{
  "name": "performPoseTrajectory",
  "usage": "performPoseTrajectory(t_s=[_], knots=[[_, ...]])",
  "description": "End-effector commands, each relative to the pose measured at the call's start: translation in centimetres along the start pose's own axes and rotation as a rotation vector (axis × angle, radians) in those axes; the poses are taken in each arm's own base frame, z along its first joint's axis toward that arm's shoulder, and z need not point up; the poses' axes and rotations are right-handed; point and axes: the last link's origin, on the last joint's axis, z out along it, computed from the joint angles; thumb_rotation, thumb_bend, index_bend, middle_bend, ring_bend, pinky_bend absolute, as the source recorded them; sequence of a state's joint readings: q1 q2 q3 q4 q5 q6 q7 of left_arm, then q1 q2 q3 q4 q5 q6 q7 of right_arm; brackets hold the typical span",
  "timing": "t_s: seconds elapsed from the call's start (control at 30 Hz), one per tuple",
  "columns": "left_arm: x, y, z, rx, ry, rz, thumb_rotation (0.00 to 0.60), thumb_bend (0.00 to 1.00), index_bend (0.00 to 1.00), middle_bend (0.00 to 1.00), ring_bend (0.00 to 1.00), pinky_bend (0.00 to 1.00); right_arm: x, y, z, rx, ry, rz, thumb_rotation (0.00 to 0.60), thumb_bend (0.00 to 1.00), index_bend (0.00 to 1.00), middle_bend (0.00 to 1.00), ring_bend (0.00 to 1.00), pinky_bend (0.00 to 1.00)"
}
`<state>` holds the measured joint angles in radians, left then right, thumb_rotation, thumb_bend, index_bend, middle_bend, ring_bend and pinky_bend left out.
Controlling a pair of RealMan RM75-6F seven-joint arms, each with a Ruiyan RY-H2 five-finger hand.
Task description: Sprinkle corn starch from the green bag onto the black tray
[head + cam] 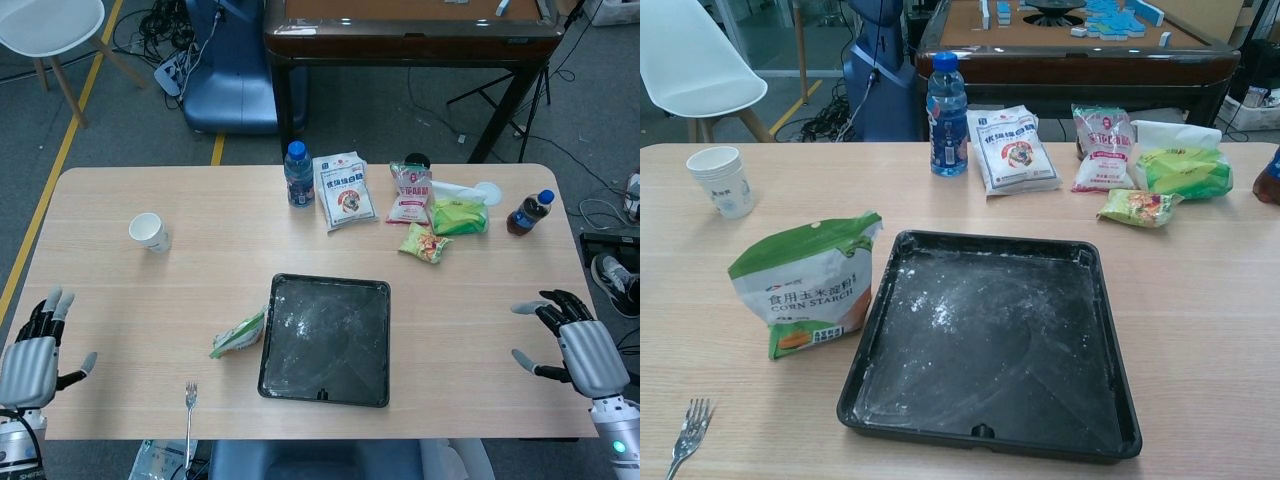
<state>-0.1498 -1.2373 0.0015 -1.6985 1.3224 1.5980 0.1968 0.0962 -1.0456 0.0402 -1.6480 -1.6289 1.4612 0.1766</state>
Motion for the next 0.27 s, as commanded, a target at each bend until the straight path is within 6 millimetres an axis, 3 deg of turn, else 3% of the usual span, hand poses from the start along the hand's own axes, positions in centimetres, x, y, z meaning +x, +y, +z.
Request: performPoseTrajectory(t_s=[0.03,0.27], knots=[[-0.03,0.05,-0.24,-0.001,0.001,-0.001,0.600,0.23,0.00,0.00,0.03,0.17,0.01,-0.08,0.01,0.004,0.001,-0.001,0.600,0.22,0.33,0.36,0.17,0.13],[0.09,0.08,-0.43,0.000,0.005,0.004,0.600,0.23,0.00,0.00,0.03,0.17,-0.06,-0.29,-0.12,0.010,0.001,-0.008,0.600,0.22,0.33,0.36,0.17,0.13]])
